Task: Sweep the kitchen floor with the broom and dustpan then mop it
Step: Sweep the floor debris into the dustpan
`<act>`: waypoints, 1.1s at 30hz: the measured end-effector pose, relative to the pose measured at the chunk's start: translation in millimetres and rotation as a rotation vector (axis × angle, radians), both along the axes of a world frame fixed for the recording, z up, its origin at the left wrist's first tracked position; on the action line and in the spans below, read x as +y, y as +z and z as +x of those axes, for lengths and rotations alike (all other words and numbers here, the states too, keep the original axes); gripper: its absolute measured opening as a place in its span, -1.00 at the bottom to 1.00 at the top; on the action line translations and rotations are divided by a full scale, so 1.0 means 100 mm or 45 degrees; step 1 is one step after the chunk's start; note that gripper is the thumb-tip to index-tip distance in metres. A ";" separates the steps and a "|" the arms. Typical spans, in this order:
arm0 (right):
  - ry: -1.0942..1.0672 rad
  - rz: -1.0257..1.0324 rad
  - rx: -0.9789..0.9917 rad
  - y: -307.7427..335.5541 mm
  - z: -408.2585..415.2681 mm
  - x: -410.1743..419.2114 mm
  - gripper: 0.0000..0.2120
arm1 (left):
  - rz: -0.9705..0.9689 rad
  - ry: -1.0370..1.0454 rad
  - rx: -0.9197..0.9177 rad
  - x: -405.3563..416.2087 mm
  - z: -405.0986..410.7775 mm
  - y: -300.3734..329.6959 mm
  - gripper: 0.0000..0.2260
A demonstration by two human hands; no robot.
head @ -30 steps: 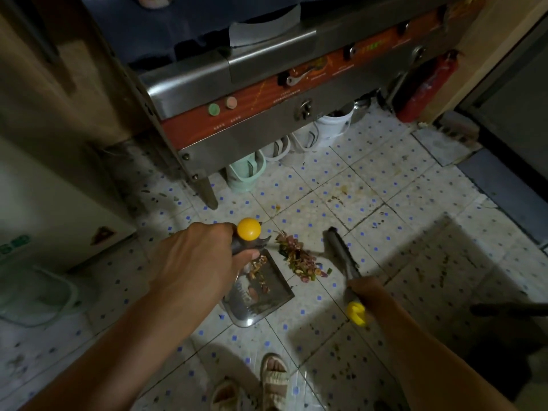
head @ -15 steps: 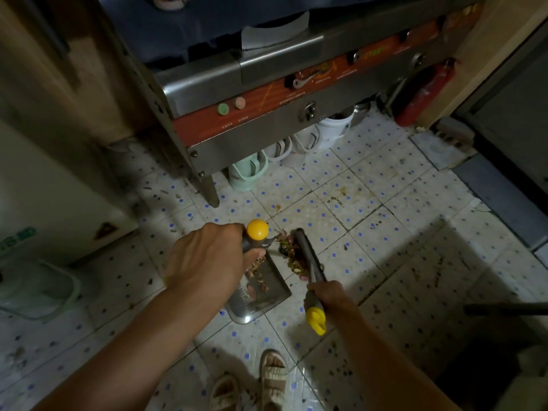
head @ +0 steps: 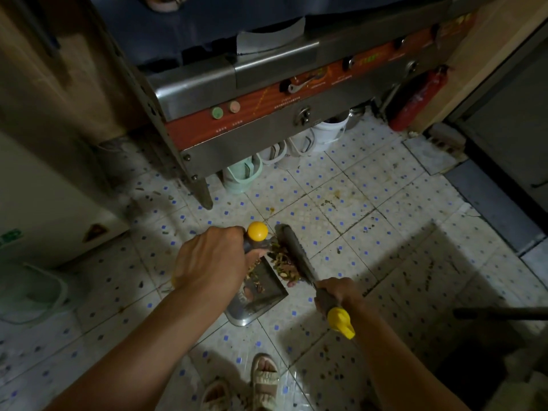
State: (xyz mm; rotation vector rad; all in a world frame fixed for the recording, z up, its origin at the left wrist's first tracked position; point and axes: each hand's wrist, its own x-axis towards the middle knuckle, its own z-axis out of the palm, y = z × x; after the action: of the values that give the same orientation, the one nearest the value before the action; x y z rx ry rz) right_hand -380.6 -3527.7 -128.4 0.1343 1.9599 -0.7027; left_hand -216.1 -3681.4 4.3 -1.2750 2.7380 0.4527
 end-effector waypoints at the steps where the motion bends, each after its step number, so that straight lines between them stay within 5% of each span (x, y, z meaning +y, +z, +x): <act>1: 0.011 0.002 0.031 0.01 -0.03 -0.03 -0.91 | -0.002 0.002 -0.005 0.01 -0.03 0.00 -0.70; 4: -0.032 -0.033 0.099 0.00 -0.21 -0.13 -0.70 | 0.003 0.014 -0.005 0.03 -0.11 -0.03 -0.71; 9: -0.036 -0.017 0.072 -0.13 -0.40 -0.23 -0.61 | -0.007 0.013 -0.022 0.06 -0.22 -0.08 -0.70; 16: 0.199 0.067 -0.030 -0.34 -0.10 -0.20 -0.59 | -0.038 0.054 -0.047 0.09 -0.35 -0.10 -0.68; 33: 0.341 0.051 -0.100 0.31 0.28 0.12 -0.70 | -0.012 0.095 -0.057 0.27 -0.08 -0.07 -0.68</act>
State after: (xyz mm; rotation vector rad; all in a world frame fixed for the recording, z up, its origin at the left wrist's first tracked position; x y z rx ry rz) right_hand -352.4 -3515.7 -97.6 -0.0751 1.8725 -0.4759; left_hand -224.0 -3654.9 -2.4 -1.3759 2.6667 0.4129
